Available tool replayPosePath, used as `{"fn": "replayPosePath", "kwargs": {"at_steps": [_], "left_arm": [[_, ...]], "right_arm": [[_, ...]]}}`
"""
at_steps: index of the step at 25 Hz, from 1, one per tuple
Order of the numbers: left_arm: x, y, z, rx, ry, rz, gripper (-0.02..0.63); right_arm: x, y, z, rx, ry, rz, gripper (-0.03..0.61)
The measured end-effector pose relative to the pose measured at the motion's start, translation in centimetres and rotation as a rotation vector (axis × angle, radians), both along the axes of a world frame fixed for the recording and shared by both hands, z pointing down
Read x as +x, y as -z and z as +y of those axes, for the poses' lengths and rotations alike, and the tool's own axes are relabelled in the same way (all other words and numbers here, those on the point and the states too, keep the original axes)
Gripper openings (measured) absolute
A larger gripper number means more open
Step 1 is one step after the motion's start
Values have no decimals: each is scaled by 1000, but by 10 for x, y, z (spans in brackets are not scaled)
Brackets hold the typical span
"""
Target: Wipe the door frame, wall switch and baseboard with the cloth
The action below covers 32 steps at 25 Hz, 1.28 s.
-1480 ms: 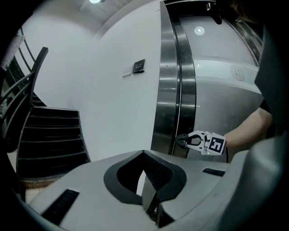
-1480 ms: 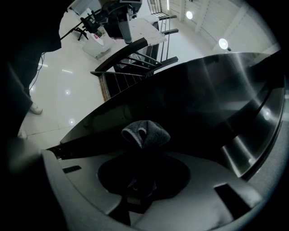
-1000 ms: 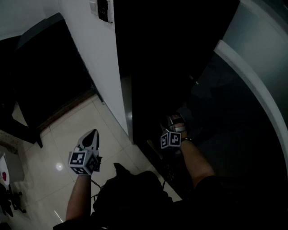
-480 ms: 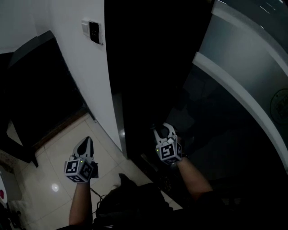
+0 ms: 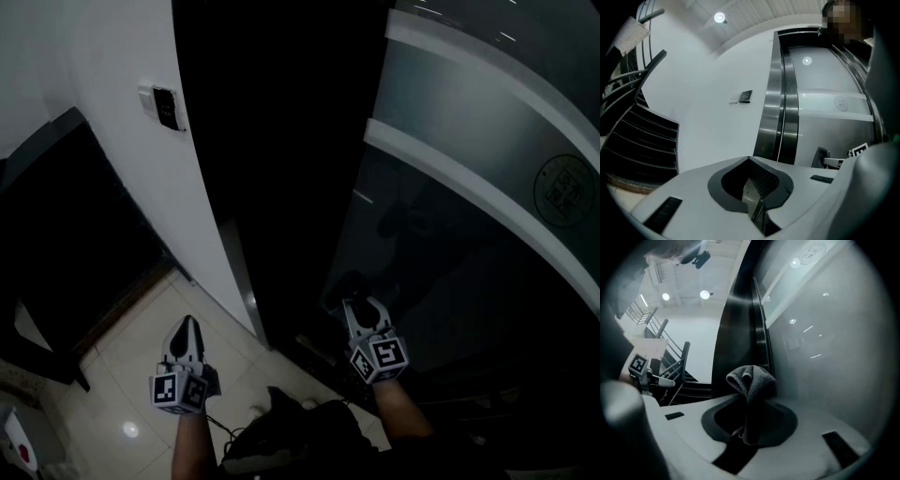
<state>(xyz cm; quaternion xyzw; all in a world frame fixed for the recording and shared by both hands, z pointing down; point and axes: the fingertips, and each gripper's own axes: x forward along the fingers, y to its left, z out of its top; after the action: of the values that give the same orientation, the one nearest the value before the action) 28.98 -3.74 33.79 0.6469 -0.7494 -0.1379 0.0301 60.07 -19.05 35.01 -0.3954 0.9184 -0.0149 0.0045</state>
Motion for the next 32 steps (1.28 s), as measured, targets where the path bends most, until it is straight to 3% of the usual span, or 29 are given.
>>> {"fn": "replayPosePath", "kwargs": {"at_steps": [4,9,13,17,24,29,32], "left_arm": [[7,-6,4,-32,-29,-17,-9],[13,-15,11,-24,-47,20,-9],[11,-18,19,-20,-12,42,-8],[-6,-17,38,-18,73,47,-8],[-24,-9,97,-78,229,-29,-8],[-48,-14,189,-109,474,5,-8],[-69,-34,253,-130,581,13,-8]], "right_arm": [[-2,-3,5,12,6,16,84],[-13,0,8,30,57,41,84],[-18,-3,11,17,83,59,84],[-25,-9,11,10,134,72,84],[-77,-16,31,58,359,107,84],[-155,-50,77,24,604,116,84],[-197,-54,114,15,682,107,84]]}}
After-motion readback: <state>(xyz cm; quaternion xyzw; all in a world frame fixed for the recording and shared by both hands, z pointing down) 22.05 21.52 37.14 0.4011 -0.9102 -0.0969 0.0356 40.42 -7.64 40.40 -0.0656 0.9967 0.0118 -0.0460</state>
